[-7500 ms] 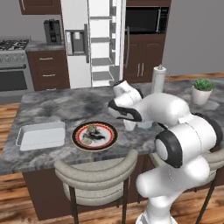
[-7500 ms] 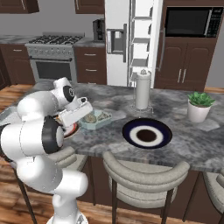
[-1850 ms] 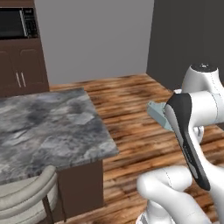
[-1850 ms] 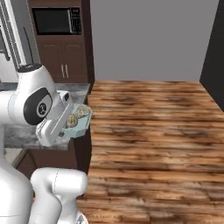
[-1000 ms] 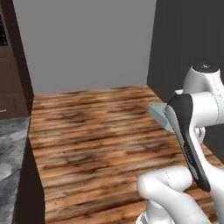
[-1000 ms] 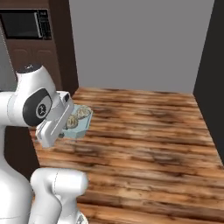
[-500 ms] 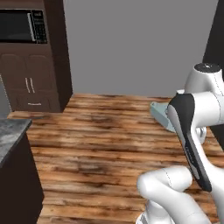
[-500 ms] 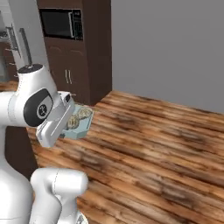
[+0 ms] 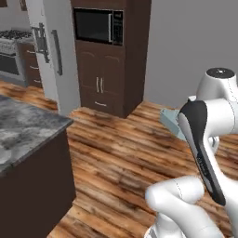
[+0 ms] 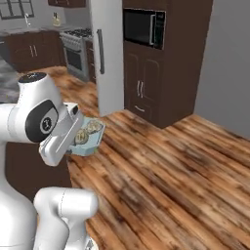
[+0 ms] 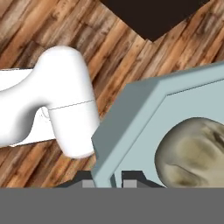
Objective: Place two dumplings into each of the tupperware containers and then place the containers in the fridge.
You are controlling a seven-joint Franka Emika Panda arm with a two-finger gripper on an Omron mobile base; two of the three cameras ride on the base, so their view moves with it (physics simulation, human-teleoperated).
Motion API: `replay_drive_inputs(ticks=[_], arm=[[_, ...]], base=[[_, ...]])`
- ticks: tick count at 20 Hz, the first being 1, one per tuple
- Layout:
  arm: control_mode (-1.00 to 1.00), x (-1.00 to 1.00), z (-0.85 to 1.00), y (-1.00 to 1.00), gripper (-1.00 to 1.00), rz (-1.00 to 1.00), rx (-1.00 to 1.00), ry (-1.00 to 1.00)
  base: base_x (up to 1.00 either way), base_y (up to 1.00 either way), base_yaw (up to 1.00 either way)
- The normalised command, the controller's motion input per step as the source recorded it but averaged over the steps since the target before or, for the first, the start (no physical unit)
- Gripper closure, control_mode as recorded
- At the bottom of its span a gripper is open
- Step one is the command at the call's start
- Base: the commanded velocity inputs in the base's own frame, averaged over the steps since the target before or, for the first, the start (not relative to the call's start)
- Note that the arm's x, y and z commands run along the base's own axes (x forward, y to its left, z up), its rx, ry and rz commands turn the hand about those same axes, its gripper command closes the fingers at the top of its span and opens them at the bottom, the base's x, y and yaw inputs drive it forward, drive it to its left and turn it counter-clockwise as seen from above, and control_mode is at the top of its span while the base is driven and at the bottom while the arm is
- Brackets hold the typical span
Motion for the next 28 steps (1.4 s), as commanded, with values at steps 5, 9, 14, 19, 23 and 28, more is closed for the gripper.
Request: replay_drive_inputs(ticks=[5, 9, 14, 19, 23, 28], arm=[[1.00, 0.00, 0.00, 0.00, 1.00, 0.00, 0.00, 0.00], [1.00, 0.00, 0.00, 0.00, 1.00, 0.00, 0.00, 0.00], [1.00, 0.00, 0.00, 0.00, 1.00, 0.00, 0.00, 0.00], [1.00, 0.00, 0.00, 0.00, 1.00, 0.00, 0.00, 0.00], [1.00, 0.00, 0.00, 0.00, 1.00, 0.00, 0.00, 0.00], [1.00, 0.00, 0.00, 0.00, 1.00, 0.00, 0.00, 0.00]], base=[[0.64, -0.68, 0.66], [0.57, -0.92, 0.55], [0.57, -1.00, 0.48], [0.72, -0.98, 0.46], [0.99, -0.75, 0.29], [1.00, -0.51, 0.17]])
